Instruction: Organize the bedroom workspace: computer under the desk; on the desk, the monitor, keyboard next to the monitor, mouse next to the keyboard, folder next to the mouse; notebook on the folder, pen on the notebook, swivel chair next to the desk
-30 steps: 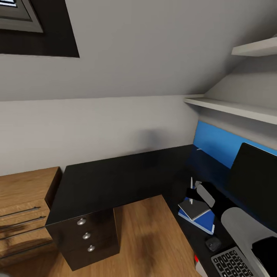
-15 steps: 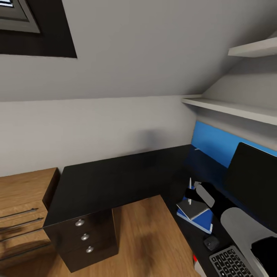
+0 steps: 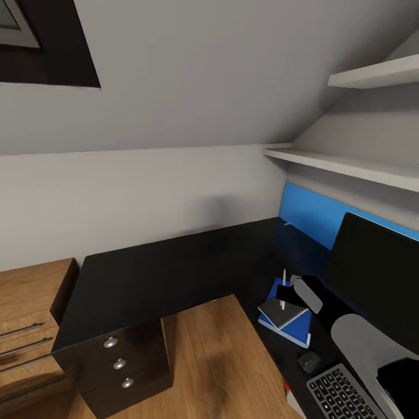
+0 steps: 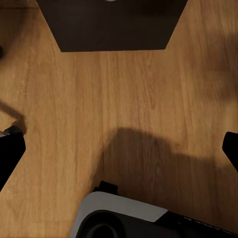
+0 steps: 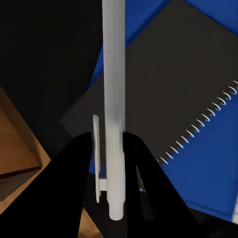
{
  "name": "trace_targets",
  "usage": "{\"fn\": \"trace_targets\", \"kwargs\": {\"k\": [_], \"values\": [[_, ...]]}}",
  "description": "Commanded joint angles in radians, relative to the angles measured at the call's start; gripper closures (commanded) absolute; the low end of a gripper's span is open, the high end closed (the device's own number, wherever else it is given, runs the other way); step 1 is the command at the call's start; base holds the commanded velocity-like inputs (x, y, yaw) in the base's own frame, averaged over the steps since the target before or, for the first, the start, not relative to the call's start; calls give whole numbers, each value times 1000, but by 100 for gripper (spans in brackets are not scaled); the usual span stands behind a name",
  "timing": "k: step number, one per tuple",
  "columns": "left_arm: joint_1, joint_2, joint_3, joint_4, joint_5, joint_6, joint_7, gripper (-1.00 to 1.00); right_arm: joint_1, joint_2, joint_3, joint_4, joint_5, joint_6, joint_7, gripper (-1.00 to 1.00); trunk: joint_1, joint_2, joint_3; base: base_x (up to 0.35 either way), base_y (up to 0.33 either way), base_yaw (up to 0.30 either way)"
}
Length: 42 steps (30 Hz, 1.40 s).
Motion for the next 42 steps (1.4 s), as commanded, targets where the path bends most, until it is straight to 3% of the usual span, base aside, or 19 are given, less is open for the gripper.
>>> {"fn": "trace_targets", "kwargs": {"k": [1,42], "values": [[0,0,-5,-2,1,-1,8,-100,-1,1,8,-2,-11,1,-8,100,0,-1,-1,0,0,-23],[0,0,-5,-4,0,-3,8,-100,4,11,10,38,-11,10,-5,100,0,-1,-1,-21,0,-2]]}}
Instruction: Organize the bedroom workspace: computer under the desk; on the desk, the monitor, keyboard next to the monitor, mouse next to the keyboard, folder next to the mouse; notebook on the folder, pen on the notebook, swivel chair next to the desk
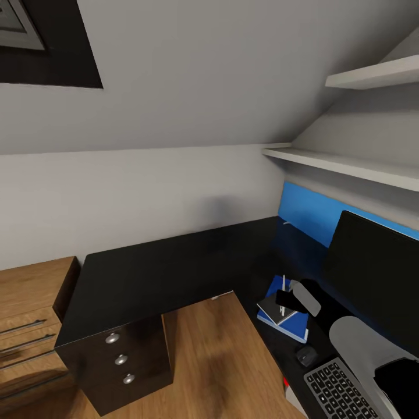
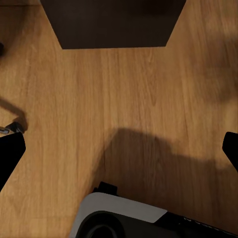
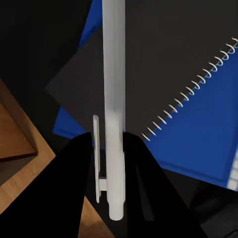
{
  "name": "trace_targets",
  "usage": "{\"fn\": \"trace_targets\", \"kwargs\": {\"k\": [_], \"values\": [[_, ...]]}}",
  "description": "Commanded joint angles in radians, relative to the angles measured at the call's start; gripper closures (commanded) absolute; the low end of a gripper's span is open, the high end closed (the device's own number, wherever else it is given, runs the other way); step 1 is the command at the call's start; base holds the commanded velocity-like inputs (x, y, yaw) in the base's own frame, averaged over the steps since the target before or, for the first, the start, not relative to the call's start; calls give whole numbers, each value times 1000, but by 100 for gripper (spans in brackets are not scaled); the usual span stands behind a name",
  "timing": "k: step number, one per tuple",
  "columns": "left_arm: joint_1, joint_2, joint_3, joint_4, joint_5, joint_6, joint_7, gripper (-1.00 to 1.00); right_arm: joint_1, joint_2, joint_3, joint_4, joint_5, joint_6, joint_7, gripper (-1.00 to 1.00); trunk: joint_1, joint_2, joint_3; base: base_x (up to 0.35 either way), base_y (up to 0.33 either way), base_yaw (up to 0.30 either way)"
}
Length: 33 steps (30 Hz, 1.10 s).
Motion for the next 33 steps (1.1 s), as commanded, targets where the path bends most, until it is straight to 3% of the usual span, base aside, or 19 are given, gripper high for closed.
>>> {"fn": "trace_targets", "kwargs": {"k": [1,20,33], "values": [[0,0,-5,-2,1,-2,8,-100,-1,-1,8,-2,-11,2,-8,100,0,-1,-1,0,0,0],[0,0,-4,-6,2,-2,10,-100,-1,-1,8,15,-8,0,-14,100,69,-127,-58,0,0,0],[0,0,-4,-6,2,-2,10,-100,-1,-2,8,15,-5,0,-16,100,69,-127,-58,0,0,0]]}}
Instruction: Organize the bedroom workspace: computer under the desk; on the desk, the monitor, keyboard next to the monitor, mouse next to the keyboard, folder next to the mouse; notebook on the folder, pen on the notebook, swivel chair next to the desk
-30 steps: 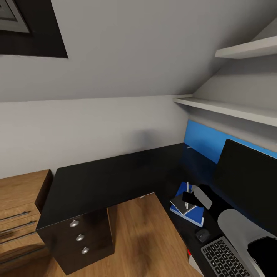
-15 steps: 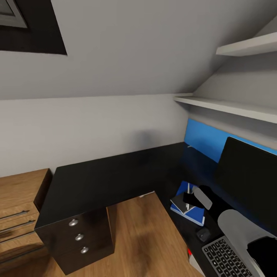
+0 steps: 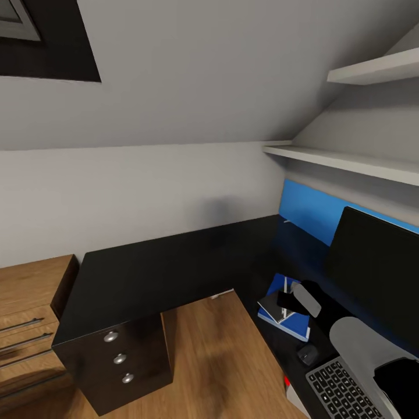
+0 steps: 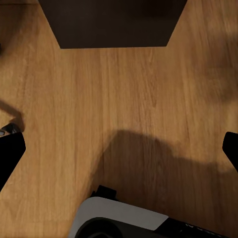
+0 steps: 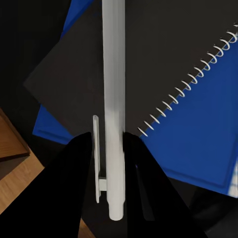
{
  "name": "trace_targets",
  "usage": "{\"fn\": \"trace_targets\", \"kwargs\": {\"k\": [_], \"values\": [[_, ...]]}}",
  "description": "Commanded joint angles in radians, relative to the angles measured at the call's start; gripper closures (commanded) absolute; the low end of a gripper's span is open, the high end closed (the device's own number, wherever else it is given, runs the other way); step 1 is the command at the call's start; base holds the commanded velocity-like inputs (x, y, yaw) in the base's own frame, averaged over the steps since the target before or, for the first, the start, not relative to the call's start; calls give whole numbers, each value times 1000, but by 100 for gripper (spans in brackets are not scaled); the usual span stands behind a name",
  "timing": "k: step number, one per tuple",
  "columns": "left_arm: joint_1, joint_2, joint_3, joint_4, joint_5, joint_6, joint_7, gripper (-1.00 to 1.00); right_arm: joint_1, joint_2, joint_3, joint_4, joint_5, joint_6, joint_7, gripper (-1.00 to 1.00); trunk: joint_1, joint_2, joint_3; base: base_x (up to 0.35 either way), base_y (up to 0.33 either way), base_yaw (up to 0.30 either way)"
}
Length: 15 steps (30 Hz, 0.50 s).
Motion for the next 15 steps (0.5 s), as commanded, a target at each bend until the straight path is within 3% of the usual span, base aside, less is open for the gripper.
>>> {"fn": "trace_targets", "kwargs": {"k": [1,15], "values": [[0,0,-5,-2,1,-1,8,-100,-1,-1,8,-2,-11,2,-8,100,0,-1,-1,0,0,0],[0,1,-5,-2,1,-1,8,-100,-1,-3,7,1,-10,-1,-8,100,0,-1,-1,0,0,0]]}}
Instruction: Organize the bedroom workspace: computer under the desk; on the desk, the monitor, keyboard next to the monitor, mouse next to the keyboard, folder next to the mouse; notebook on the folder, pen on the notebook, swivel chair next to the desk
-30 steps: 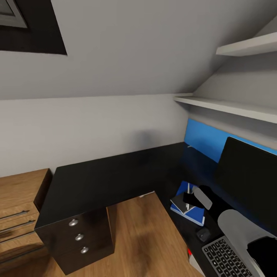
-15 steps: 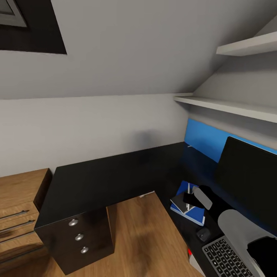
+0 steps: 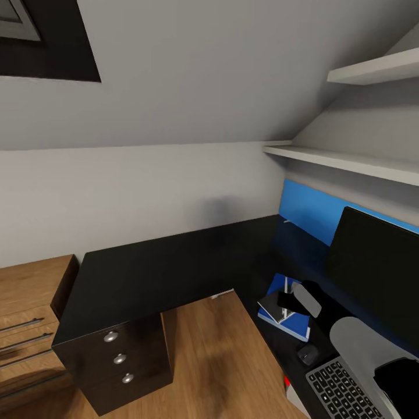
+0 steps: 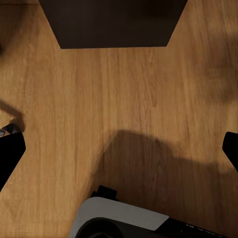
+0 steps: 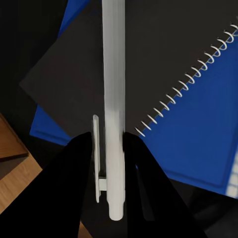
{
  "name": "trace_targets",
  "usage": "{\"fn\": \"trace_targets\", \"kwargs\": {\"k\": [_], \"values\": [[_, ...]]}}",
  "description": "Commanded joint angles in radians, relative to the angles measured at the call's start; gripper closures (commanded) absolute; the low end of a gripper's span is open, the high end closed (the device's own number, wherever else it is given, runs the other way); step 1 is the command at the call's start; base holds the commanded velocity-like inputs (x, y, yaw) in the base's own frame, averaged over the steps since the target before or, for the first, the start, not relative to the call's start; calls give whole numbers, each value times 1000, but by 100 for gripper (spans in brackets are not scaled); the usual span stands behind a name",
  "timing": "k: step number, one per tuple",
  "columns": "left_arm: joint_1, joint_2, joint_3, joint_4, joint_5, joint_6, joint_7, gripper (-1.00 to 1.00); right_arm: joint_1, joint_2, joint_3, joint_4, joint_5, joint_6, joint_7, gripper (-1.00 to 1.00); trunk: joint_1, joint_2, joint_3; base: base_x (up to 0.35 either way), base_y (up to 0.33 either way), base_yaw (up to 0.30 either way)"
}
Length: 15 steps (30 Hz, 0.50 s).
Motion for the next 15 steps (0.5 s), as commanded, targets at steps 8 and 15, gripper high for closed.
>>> {"fn": "trace_targets", "kwargs": {"k": [8,15], "values": [[0,0,-5,-2,2,-1,8,-100,-1,-5,8,2,-11,3,-8,100,0,-1,-1,0,0,0],[0,0,-5,-2,2,-1,8,-100,-1,-5,8,3,-10,3,-9,100,0,-1,-1,0,0,0]]}}
